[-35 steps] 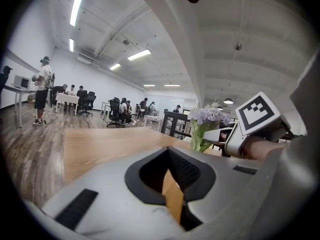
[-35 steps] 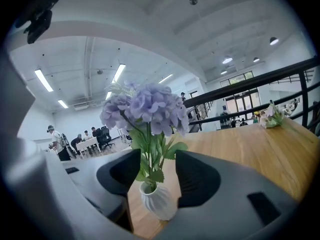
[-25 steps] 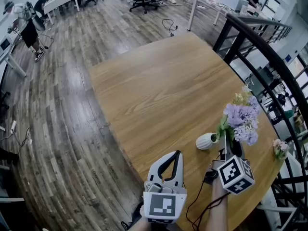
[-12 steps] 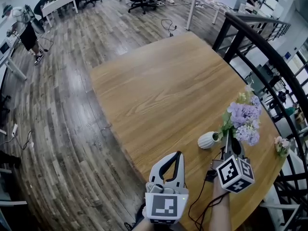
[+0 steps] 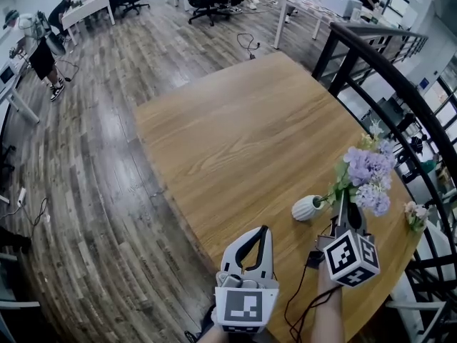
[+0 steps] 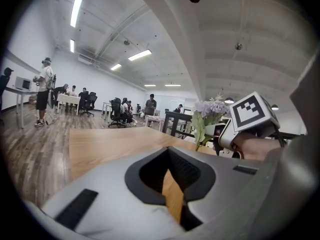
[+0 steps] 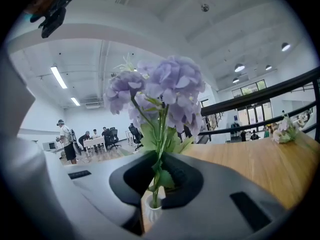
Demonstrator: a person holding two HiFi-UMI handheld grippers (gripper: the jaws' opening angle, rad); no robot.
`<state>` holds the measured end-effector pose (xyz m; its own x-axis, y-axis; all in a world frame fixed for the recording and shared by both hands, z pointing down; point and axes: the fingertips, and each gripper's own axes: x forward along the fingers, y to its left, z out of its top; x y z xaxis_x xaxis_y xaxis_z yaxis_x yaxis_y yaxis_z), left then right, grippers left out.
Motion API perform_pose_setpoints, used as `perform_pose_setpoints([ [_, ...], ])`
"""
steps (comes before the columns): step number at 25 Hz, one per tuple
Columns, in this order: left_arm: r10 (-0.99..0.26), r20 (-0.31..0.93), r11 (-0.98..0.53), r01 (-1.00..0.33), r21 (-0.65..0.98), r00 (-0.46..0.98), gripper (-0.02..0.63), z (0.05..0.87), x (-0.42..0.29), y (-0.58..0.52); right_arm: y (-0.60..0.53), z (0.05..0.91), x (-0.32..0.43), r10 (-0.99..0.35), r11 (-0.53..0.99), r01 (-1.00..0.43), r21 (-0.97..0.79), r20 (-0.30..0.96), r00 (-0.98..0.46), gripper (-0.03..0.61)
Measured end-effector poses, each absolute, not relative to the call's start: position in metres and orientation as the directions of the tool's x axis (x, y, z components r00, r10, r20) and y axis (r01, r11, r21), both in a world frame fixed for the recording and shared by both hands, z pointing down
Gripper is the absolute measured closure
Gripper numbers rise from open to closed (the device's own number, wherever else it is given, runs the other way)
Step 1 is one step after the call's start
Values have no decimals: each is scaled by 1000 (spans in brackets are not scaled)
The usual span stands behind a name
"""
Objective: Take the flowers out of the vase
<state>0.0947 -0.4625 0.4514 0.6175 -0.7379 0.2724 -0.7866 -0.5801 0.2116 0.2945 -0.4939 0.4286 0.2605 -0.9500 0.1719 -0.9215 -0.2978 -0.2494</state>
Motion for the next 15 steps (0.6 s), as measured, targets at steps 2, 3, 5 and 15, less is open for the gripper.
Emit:
perform_pose_setpoints([
  [2,-738,266,-583,-785,211,620,578,447,95,-461,-493,420,295,-952,-297,-922,-247,157,264,546],
  [3,-739,263,-582,-785,213,620,578,445,96,-460,-492,416,295,-952,-297,-923,-246,150,266,546],
  [5,-742,256,-581,-785,215,620,578,441,95,-458,-490,408,296,-953,-296,-923,-247,137,269,546],
  [15,-753,214,-591,-782,199,623,578,416,92,-447,-468,365,298,-954,-298,-927,-225,73,289,547],
])
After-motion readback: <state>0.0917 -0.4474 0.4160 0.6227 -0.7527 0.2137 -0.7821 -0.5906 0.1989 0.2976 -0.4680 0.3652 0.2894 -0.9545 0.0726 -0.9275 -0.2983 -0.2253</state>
